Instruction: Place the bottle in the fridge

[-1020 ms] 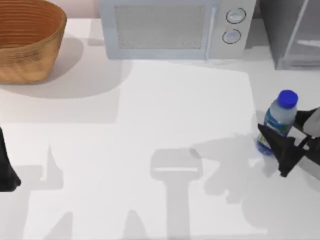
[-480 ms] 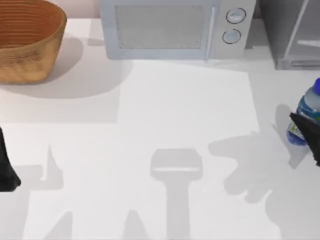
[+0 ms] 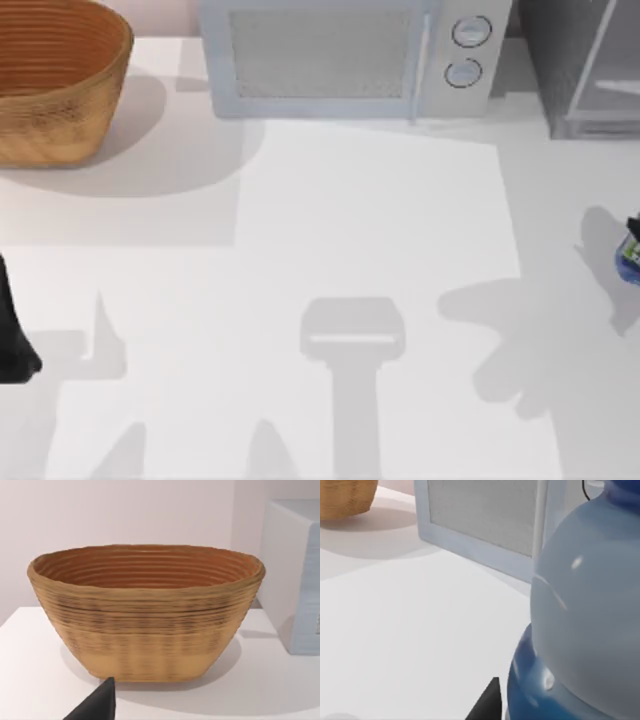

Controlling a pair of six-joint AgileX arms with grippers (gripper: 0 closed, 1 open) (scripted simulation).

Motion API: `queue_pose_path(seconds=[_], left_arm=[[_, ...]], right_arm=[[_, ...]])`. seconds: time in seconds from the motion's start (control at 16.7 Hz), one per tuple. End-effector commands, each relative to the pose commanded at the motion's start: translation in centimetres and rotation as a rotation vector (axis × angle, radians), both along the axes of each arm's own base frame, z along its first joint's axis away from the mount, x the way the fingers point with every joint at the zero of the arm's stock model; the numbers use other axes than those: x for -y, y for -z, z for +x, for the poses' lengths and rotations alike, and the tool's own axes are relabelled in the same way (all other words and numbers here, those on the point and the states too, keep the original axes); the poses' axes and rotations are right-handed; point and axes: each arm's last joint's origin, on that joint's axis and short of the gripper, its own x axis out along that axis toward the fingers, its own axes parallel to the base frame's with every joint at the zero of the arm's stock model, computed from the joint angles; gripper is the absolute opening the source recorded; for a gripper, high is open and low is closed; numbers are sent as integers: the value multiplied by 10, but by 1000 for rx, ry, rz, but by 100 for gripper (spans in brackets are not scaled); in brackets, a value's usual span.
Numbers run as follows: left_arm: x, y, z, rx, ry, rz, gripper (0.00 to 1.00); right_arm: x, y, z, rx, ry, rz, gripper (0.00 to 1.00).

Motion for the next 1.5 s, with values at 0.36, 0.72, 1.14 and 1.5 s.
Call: queue_pose_path(seconds=[0.36,0.72,1.14,1.5], left_arm=[[0,0,0,0,0,0,100],[0,0,0,0,0,0,100],[0,0,0,0,0,0,100],[0,0,0,0,0,0,100]], right_arm=[[-2,-10,-1,14,29,-10,1],[-16,-55,-26,12,196,-17,1],[-44,-86,-91,16,466,-5,1],[-57,-78,-141,72,664,24,1]])
